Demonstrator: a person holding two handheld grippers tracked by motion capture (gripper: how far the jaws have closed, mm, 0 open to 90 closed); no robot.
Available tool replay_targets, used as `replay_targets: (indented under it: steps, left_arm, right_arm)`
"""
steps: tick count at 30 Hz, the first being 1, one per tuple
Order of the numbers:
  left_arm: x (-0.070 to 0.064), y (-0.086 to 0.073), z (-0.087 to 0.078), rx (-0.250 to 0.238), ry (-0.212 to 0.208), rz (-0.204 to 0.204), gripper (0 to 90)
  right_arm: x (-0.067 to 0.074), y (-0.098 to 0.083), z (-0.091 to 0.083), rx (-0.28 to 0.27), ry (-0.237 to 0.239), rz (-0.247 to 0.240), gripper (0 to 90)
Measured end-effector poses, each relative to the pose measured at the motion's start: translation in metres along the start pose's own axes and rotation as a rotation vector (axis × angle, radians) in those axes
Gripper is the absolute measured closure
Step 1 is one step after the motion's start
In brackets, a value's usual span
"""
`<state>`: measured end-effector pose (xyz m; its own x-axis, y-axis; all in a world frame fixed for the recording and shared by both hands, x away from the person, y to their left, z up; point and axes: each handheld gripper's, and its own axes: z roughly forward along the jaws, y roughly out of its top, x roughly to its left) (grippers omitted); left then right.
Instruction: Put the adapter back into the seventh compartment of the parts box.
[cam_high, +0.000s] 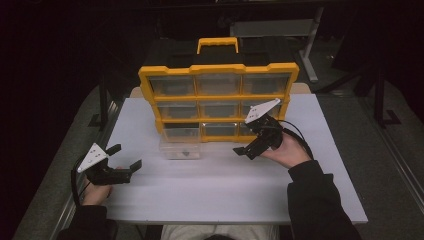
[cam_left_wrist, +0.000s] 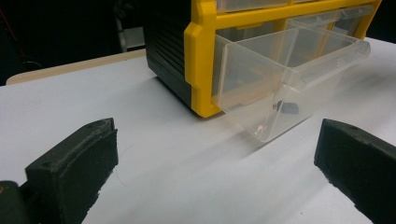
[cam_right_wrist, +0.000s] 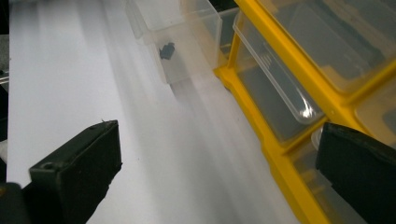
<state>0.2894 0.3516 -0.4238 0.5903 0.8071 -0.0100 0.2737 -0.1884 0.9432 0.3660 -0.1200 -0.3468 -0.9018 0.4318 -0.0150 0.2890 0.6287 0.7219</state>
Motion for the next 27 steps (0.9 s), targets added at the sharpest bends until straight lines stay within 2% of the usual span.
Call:
replay_targets:
  steps: [17, 24, 27]
  left_arm:
    - [0.0, 0.0, 0.0, 0.005, 0.001, 0.004, 0.0]
    - [0.0, 0.0, 0.0, 0.007, 0.003, 0.006, 0.0]
    - [0.0, 0.0, 0.0, 0.007, 0.004, 0.006, 0.0]
  right_arm:
    - [-0.004, -0.034, -0.018, -0.04, -0.035, 0.073, 0.0]
    - [-0.005, -0.061, -0.027, -0.058, -0.058, 0.127, 0.0]
    - [-0.005, -0.066, -0.03, -0.066, -0.063, 0.134, 0.0]
